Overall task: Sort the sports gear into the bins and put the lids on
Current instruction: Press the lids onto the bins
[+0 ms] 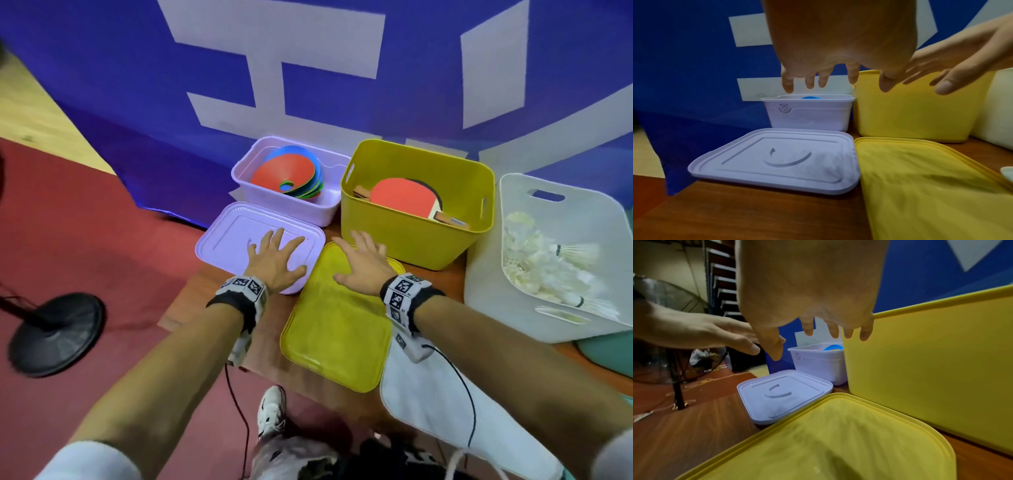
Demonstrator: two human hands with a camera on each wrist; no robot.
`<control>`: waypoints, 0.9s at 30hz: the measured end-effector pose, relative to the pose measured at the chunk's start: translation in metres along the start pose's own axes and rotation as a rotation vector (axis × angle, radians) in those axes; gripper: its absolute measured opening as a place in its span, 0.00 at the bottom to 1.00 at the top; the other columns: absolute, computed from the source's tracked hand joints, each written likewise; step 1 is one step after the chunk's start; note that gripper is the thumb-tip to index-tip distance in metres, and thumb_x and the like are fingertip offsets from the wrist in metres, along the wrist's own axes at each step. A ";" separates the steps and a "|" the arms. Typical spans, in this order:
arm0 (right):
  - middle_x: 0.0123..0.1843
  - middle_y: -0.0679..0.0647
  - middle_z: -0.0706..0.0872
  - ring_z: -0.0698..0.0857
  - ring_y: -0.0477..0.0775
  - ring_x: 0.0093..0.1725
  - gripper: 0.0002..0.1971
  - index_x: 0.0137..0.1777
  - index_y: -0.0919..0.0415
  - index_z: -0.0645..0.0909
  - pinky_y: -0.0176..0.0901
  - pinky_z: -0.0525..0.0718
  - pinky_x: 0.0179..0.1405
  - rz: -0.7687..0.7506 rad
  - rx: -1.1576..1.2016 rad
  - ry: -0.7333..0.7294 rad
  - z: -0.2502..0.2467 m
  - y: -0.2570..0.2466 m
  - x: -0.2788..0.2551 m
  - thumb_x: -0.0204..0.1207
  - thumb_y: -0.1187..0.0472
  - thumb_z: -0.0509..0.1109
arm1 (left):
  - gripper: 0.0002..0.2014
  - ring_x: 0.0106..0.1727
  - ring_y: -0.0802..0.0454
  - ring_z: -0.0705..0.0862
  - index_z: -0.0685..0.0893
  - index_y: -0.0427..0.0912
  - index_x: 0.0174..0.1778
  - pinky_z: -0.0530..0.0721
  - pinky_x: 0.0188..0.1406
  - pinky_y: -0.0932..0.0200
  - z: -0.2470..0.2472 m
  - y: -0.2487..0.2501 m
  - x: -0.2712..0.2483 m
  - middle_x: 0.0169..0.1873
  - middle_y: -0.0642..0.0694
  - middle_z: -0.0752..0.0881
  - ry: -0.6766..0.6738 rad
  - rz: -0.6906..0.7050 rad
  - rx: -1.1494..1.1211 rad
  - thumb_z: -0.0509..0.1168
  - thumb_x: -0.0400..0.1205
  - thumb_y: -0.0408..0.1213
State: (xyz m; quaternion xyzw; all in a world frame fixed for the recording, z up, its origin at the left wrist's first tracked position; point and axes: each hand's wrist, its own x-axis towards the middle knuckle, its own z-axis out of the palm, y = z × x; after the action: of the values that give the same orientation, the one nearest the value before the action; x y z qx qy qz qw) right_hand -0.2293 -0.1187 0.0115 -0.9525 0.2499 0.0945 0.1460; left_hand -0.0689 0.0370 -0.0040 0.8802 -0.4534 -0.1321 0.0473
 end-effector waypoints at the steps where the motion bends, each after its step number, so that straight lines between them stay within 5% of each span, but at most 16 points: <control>1: 0.87 0.58 0.46 0.43 0.62 0.86 0.42 0.85 0.45 0.50 0.68 0.52 0.79 0.002 -0.011 -0.011 0.003 -0.008 0.008 0.76 0.40 0.68 | 0.40 0.86 0.41 0.46 0.57 0.63 0.84 0.52 0.78 0.32 0.001 -0.012 0.004 0.86 0.42 0.49 -0.016 -0.004 -0.009 0.50 0.73 0.66; 13: 0.88 0.58 0.42 0.43 0.62 0.86 0.50 0.87 0.44 0.45 0.64 0.52 0.79 0.172 -0.036 -0.228 0.070 -0.110 0.096 0.72 0.31 0.68 | 0.36 0.86 0.41 0.39 0.52 0.67 0.83 0.43 0.81 0.31 0.017 -0.169 0.057 0.86 0.44 0.42 -0.276 0.127 0.028 0.60 0.81 0.63; 20: 0.86 0.60 0.29 0.31 0.66 0.84 0.61 0.86 0.44 0.34 0.70 0.42 0.80 0.244 -0.092 -0.376 0.101 -0.127 0.112 0.64 0.24 0.69 | 0.43 0.84 0.39 0.30 0.45 0.70 0.83 0.38 0.79 0.29 0.040 -0.204 0.070 0.85 0.45 0.32 -0.440 0.155 0.099 0.59 0.76 0.73; 27: 0.87 0.59 0.32 0.35 0.69 0.85 0.60 0.86 0.46 0.32 0.69 0.46 0.80 0.276 -0.136 -0.391 0.126 -0.120 0.112 0.67 0.25 0.68 | 0.46 0.84 0.38 0.32 0.37 0.72 0.81 0.44 0.80 0.30 0.056 -0.226 0.065 0.85 0.47 0.32 -0.482 0.206 0.132 0.58 0.75 0.74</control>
State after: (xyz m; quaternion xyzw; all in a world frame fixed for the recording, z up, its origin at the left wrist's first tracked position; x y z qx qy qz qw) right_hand -0.0865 -0.0280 -0.1080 -0.8806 0.3377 0.3125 0.1130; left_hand 0.1297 0.1183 -0.1160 0.7739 -0.5462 -0.3023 -0.1064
